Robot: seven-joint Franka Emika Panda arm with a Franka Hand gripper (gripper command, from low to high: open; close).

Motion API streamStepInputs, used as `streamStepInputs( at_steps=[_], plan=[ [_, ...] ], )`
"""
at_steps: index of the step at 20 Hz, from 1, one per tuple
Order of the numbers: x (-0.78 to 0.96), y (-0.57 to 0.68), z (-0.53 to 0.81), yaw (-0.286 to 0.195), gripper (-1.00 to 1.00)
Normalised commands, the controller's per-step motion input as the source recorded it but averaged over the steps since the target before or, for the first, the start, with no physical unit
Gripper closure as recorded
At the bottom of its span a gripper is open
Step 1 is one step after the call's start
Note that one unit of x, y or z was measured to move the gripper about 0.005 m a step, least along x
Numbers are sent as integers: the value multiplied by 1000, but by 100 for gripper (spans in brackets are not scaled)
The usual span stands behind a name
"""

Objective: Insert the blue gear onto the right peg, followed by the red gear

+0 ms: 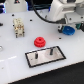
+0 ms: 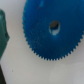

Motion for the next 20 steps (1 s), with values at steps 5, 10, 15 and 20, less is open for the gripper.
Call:
streamStepInputs(
  at_steps=[5, 10, 15, 20],
  plan=[
    [-183, -66, -110, 0, 100],
    [-134, -142, -1, 0, 100],
    [149, -171, 497, 0, 100],
    [445, -304, 516, 0, 100]
  ],
)
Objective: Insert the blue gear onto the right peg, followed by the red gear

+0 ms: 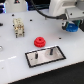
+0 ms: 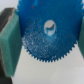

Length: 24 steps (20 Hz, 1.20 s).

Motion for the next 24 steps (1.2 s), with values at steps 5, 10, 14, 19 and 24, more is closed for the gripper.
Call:
streamStepInputs(
  at_steps=[5, 10, 14, 19, 24],
  plan=[
    [518, -407, 505, 0, 100],
    [556, -445, 462, 0, 100],
    [594, -442, 389, 0, 100],
    [664, -400, 257, 0, 100],
    [738, -377, 173, 0, 100]
  ],
)
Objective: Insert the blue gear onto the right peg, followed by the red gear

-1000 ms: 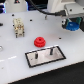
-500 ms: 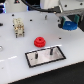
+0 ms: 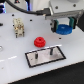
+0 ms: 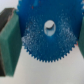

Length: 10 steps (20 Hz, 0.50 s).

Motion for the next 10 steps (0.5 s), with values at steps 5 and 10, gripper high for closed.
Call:
streamStepInputs(
  at_steps=[5, 10],
  plan=[
    [724, -353, 191, 0, 100],
    [612, -320, 47, 0, 100]
  ],
)
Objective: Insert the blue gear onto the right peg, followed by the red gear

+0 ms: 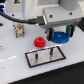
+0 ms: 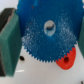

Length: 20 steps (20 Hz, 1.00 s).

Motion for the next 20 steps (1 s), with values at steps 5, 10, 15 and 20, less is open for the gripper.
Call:
streamStepInputs(
  at_steps=[5, 10, 15, 20],
  plan=[
    [360, -224, -81, 0, 100],
    [240, -70, -79, 0, 100],
    [190, -32, -95, 0, 100],
    [260, -42, -61, 0, 100]
  ],
)
